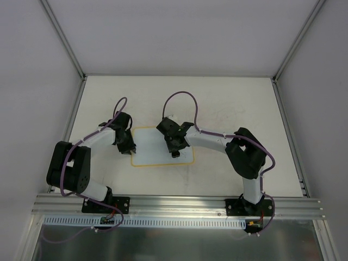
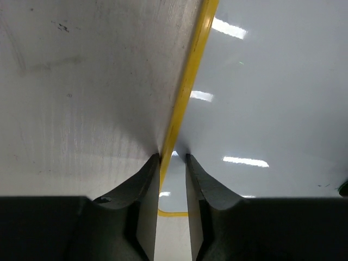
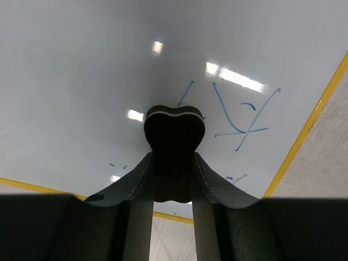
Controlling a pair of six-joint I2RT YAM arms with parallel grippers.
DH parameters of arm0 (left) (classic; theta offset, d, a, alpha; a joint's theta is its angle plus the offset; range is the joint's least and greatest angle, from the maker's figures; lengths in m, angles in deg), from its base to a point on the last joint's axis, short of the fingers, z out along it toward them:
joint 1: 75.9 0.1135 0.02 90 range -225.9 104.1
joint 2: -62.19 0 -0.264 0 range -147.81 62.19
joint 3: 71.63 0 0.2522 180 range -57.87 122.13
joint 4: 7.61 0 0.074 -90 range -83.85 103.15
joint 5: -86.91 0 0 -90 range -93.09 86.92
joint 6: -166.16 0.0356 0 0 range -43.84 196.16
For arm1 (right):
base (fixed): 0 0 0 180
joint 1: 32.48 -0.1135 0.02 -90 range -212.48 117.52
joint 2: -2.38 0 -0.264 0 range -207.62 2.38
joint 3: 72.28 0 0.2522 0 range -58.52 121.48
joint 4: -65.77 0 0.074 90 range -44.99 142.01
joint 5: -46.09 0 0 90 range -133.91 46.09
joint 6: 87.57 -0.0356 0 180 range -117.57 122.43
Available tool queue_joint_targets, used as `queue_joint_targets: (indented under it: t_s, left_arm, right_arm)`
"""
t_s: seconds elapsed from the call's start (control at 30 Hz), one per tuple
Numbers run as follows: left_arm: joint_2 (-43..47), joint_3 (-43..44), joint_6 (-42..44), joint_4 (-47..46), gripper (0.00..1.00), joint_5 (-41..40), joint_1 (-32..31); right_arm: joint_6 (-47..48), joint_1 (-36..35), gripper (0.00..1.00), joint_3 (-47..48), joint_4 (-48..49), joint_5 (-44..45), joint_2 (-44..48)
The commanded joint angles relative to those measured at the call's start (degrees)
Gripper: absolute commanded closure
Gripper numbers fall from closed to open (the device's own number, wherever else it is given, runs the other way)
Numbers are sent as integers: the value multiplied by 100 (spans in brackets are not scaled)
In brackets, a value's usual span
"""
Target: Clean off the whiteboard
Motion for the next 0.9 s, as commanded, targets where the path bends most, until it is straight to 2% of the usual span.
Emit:
queue_joint_targets:
  t_s: [0.0, 0.03, 0.17, 0.53, 0.7, 0.87]
  left_arm:
    - [-40, -193, -105, 61, 79, -6, -46]
    - [-57, -202, -123, 69, 87, -7, -46]
    - [-101, -263, -176, 78, 100, -103, -72]
    - [-189, -272, -220, 166, 100, -419, -98]
    - [-356, -193, -176, 263, 100, -472, -98]
    - [-523, -96, -141, 359, 100, -543, -98]
  right_arm:
    - [133, -52, 93, 244, -38, -107, -9]
    - [186, -87, 94, 271, -38, -125, 8]
    - [300, -228, 99, 429, -38, -160, -35]
    - [406, -422, 100, 509, -55, -143, -414]
    - [520, -413, 100, -202, -47, 322, -274]
    - [196, -141, 100, -1064, 23, 551, 226]
